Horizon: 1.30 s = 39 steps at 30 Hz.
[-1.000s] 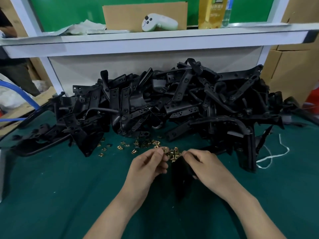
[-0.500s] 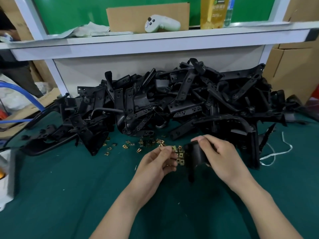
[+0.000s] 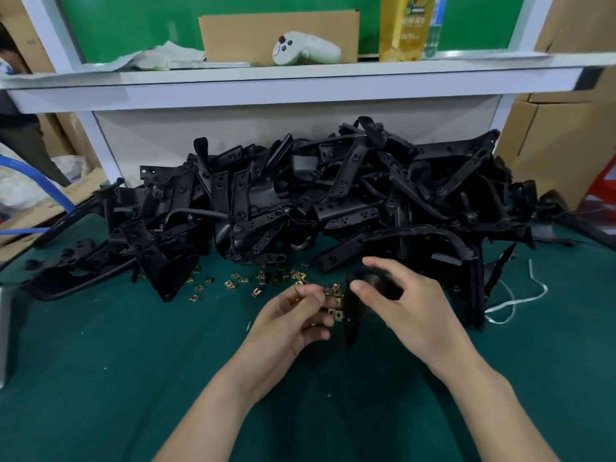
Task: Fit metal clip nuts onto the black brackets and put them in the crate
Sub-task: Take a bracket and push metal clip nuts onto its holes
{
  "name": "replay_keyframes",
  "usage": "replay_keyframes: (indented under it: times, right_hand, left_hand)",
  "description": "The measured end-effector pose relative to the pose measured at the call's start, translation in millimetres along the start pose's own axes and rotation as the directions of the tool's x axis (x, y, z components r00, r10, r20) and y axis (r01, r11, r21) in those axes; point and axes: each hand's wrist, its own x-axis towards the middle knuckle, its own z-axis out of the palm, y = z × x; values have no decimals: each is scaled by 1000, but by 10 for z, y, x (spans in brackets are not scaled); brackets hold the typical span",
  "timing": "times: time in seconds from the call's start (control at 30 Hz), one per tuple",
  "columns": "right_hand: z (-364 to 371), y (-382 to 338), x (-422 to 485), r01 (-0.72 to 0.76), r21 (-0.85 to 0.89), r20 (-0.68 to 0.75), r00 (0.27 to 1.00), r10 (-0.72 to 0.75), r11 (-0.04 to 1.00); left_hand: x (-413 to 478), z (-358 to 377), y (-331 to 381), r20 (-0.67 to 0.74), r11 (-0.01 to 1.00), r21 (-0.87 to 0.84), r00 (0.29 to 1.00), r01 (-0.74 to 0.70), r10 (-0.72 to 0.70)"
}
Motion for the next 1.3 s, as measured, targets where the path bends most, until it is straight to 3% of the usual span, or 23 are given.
replay_keyframes:
  times: [0.23, 0.4, 0.47, 0.57, 0.73, 0.8, 0.93, 1.3]
  right_hand:
    - [108, -153, -120, 77, -263, -221, 965, -138, 962]
    - [347, -274, -268, 303, -479, -35, 931, -363, 824]
    - [366, -224, -273, 361, -431, 24, 921, -389, 827]
    - [310, -163, -312, 298, -225, 125, 953, -276, 928]
    - [382, -113, -282, 67, 78, -116, 992, -57, 995]
    - [401, -43, -242, -43, 132, -117, 991, 59, 990]
    - [399, 40, -194, -82, 160, 50, 996, 75, 984]
    - [342, 143, -130, 80, 42, 39, 996, -81, 996]
  left_hand:
    - [3, 8, -8, -4, 996, -82, 999, 47, -47]
    - [-5, 2, 35, 9, 968, -234, 996, 92, -93]
    - [-4, -27, 71, 2, 969, -232, 996, 82, -84]
    - [-3, -57, 91, 15, 981, -171, 996, 94, -93]
    - [-36, 4, 82, 14, 986, -102, 991, 134, -133]
    - [-59, 19, 76, 20, 988, -76, 991, 132, -131]
    - [-81, 25, 68, 61, 995, -14, 994, 97, -96]
    - [-27, 1, 39, 37, 992, -113, 998, 59, -55]
